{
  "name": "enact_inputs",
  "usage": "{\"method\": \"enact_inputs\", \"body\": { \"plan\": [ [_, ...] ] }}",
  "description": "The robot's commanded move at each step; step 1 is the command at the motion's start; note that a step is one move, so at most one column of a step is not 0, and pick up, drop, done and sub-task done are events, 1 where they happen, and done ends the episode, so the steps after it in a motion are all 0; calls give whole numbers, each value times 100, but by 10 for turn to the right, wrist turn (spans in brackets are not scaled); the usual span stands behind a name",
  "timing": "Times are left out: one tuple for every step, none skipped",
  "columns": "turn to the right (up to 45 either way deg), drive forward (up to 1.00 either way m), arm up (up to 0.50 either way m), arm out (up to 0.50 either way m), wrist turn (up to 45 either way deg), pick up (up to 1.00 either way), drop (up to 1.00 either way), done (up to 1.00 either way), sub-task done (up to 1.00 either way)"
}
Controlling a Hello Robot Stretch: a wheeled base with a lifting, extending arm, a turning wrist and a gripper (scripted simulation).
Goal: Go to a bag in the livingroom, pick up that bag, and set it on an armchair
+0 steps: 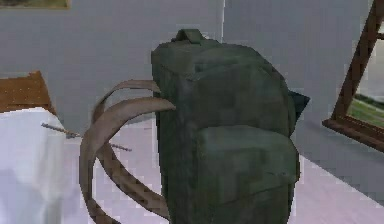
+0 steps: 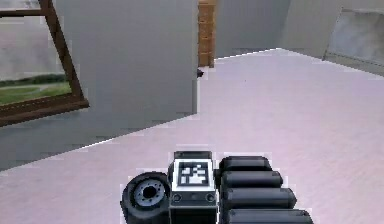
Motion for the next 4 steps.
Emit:
{"method": "enact_inputs", "body": {
  "plan": [
    [0, 30, 0, 0, 0, 0, 0, 0, 0],
    [-60, 0, 0, 0, 0, 0, 0, 0, 0],
    [0, 100, 0, 0, 0, 0, 0, 0, 0],
    [-30, 0, 0, 0, 0, 0, 0, 0, 0]
  ]
}}
